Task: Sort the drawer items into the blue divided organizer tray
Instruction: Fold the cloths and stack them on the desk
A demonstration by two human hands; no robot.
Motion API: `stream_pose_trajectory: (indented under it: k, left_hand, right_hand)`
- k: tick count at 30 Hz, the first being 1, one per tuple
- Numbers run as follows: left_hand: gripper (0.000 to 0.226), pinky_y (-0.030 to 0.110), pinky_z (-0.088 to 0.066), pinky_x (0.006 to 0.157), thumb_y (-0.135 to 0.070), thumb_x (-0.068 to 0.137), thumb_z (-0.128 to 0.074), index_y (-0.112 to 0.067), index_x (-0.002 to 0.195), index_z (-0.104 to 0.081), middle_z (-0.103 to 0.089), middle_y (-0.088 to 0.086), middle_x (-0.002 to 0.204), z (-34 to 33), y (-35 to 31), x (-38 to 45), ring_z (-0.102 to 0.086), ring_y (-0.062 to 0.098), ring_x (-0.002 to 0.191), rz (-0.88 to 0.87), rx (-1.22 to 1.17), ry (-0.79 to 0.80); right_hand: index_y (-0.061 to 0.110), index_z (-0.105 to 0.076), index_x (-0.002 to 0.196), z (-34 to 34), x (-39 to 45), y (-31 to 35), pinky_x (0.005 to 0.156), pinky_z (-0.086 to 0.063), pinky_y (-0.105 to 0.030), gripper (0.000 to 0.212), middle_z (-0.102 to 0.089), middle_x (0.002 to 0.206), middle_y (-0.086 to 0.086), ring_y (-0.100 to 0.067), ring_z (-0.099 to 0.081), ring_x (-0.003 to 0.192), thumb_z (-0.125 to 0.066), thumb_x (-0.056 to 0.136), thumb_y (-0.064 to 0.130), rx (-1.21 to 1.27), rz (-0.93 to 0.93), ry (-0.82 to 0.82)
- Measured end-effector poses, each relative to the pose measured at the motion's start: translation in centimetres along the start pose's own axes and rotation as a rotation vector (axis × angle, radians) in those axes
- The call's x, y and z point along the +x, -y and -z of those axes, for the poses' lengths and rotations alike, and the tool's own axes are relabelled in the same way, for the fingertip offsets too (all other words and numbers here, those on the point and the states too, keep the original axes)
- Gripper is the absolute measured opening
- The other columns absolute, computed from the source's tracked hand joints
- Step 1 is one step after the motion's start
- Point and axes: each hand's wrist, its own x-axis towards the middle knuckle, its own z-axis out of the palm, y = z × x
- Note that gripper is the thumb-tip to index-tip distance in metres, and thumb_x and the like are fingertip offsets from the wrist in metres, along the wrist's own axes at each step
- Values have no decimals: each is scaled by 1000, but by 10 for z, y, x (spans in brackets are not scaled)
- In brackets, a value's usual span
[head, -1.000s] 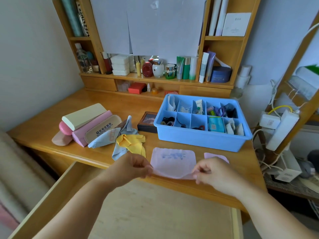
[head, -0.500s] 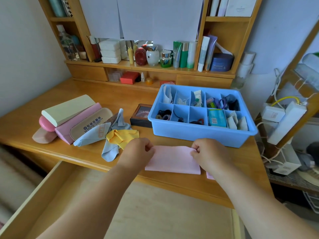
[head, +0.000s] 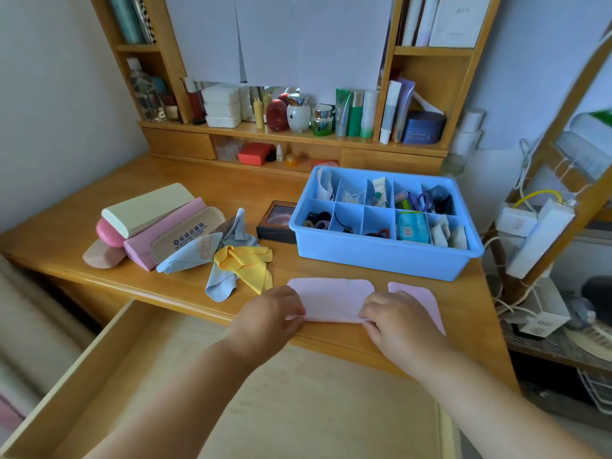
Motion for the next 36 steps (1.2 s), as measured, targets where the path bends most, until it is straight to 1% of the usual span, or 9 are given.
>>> stream_pose_trajectory:
  k: [4,6,9,12,15,19,24,28,36]
  left_hand:
    - [12,16,-42,71,-21,92,-58,-16,96,-69,-64,-4,100,3,-4,-7,-57,10,87,27,28,-71]
    - [6,11,-42,68,-19,88,-63,-19,89,-69,-65,-9,89,11,-3,-10,-58,5,79,113,-101,-148]
    - [9,8,-44,63,-16,86,-67,-18,77,-68,-66,-9,73,24,-1,-14,-59,-1,68,338,-553,-151]
    - [11,18,-53,64,-15,86,-68,-6,81,-68,-70,4,74,30,-1,-14,-64,13,70,511,-956,-143]
    - [13,20,-52,55,-17,84,-71,-6,78,-66,-68,3,67,27,-3,-7,-63,12,60,618,-878,-220]
    - [19,24,-46,50,-26,81,-72,-21,65,-62,-59,-7,57,16,-23,0,-51,7,53,550,-559,-379]
    - [19,22,-48,50,-21,82,-71,-23,65,-62,-63,-6,54,-3,-68,-3,-56,6,50,383,-677,-343]
    - [9,40,-58,65,-17,84,-71,-15,75,-68,-72,3,65,1,-82,-10,-70,22,65,396,-869,-345]
    - [38,21,-52,87,5,87,-55,-21,110,-70,-75,-3,97,18,-87,-24,-69,9,95,279,-967,-39]
  right_hand:
    - [20,-69,77,8,-4,8,76,-45,-29,14,-64,77,7,-16,-57,76,-60,87,14,-97,7,-130]
    - [25,-63,69,16,-7,4,67,-43,-27,16,-57,64,13,-10,-53,66,-61,84,19,83,-83,-240]
    - [31,-60,74,28,-8,0,68,-45,-24,17,-60,65,15,-2,-56,66,-56,89,26,493,-262,-122]
    - [28,-67,73,31,-4,1,62,-53,-24,15,-69,72,14,-1,-63,67,-63,87,30,922,-469,-57]
    - [23,-71,71,27,3,7,56,-50,-19,14,-72,74,4,-10,-68,67,-70,83,30,1033,-616,-38]
    - [20,-70,71,25,12,26,60,-59,-25,14,-69,64,10,-7,-66,58,-70,83,27,1003,-618,-102]
    - [15,-70,70,26,11,52,76,-58,-43,22,-70,64,-6,-25,-69,69,-63,88,26,1042,-489,-130]
    - [18,-73,72,31,4,54,73,-59,-34,24,-72,66,-4,-20,-71,69,-59,91,24,1143,-475,-159]
    - [10,-71,86,43,-14,43,67,-54,-18,7,-74,77,-4,-13,-68,73,-71,82,15,1220,-443,-66]
